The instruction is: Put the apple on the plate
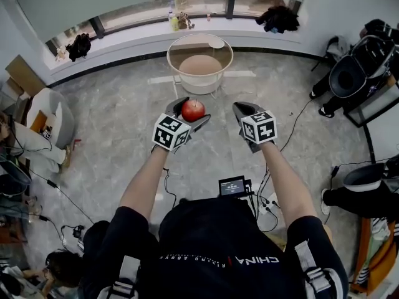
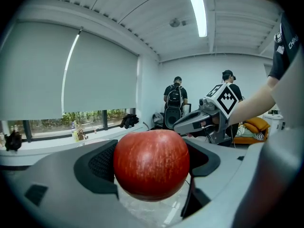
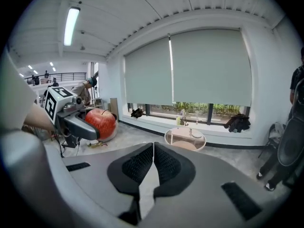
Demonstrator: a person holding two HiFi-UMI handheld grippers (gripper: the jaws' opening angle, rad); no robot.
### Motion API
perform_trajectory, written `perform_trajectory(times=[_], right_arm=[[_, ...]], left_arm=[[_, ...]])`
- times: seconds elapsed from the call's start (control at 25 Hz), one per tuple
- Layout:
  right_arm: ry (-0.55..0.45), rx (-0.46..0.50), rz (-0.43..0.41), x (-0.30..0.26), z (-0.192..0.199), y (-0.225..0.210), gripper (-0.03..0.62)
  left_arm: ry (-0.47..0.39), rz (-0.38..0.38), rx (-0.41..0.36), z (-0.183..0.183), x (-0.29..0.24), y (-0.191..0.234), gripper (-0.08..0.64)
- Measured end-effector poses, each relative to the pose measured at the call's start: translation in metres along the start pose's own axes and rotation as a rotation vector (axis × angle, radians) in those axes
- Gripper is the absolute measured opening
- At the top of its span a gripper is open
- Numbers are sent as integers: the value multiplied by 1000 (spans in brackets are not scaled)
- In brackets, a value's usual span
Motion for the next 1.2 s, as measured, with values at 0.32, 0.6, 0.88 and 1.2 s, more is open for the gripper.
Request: perform_trajectory(times=[0.32, 0.6, 0.88, 1.2], right_arm=[[-28, 12, -63, 5, -5, 12, 32], [-28, 23, -96, 8, 0, 4, 32], [25, 98, -144, 1, -11, -73, 32], [24, 43, -170, 15, 7, -102, 32]], left_arm=[[6, 30, -4, -2, -6, -6, 397], [21, 35, -2, 3, -23, -12, 397], [56, 22, 15, -29, -105, -10, 397], [75, -27, 22, -25, -116, -14, 397]])
Point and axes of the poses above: the fingertips, and each gripper's own axes: x backward along the fingers, y to its left, z out of its underside, the point moved 1 cm from there along x, backward along the fingers, and after that the axes turned 1 degree about -y, right-handed, at the moved point
